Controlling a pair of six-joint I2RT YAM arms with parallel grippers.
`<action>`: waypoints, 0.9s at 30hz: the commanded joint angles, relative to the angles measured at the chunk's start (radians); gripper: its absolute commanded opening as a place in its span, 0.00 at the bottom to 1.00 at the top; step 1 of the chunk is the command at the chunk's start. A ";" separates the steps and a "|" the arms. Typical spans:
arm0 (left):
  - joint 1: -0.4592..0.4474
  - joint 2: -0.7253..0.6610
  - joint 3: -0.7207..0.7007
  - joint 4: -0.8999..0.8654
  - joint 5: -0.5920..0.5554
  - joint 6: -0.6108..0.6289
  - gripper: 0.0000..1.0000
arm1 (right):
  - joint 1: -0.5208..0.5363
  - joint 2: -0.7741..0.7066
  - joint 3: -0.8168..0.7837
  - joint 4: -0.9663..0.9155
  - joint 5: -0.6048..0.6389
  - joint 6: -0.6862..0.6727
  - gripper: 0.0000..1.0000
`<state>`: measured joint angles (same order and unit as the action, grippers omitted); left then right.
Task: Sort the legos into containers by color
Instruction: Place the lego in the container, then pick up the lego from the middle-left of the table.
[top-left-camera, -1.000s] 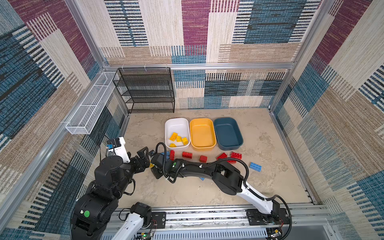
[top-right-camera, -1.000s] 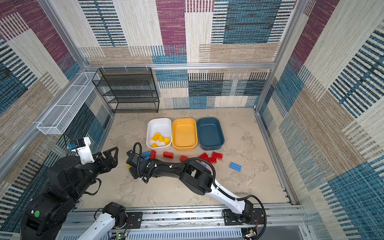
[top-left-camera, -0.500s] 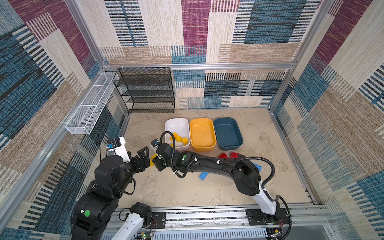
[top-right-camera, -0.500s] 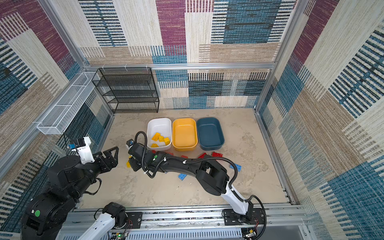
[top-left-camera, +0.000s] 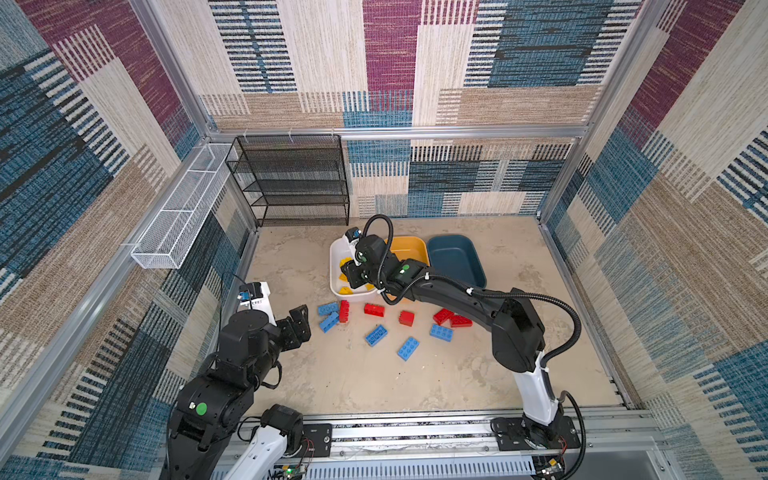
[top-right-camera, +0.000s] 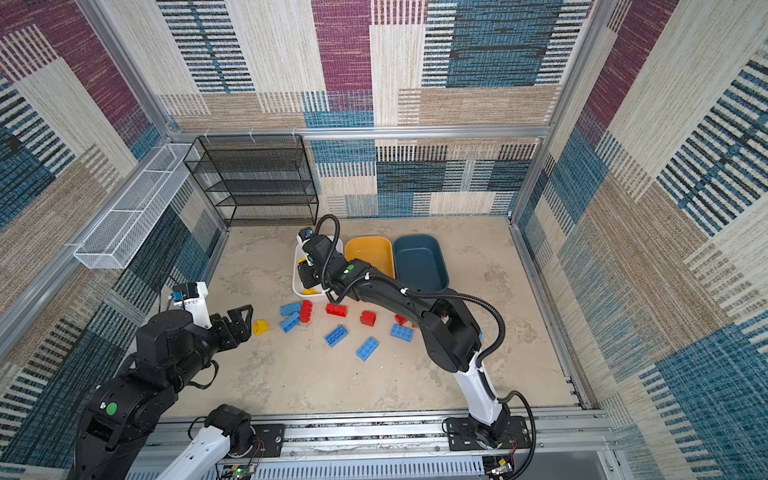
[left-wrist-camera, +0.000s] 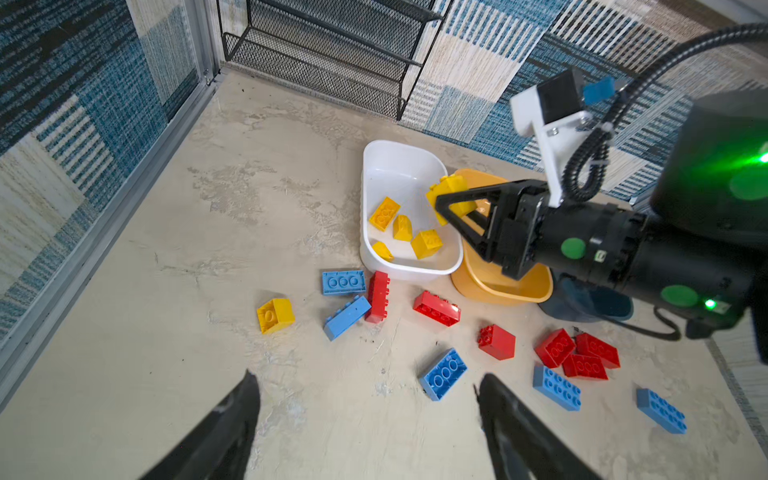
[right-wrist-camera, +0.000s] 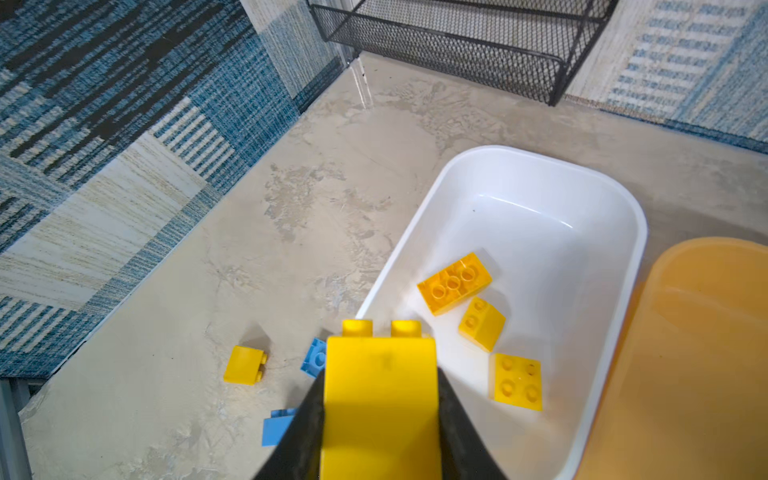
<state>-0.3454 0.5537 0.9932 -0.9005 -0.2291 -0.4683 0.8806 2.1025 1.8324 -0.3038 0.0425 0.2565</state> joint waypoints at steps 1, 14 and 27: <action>0.001 -0.011 -0.042 0.022 -0.007 0.016 0.83 | -0.026 0.033 0.021 -0.010 -0.048 -0.014 0.32; 0.001 0.050 -0.090 0.036 -0.019 0.003 0.84 | -0.061 0.101 0.097 -0.048 -0.069 -0.039 0.60; 0.069 0.317 -0.081 0.050 -0.015 0.047 0.89 | -0.061 -0.343 -0.441 0.259 -0.075 0.002 0.75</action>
<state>-0.2966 0.8379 0.9131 -0.8742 -0.2539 -0.4576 0.8188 1.8473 1.5074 -0.1986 -0.0193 0.2234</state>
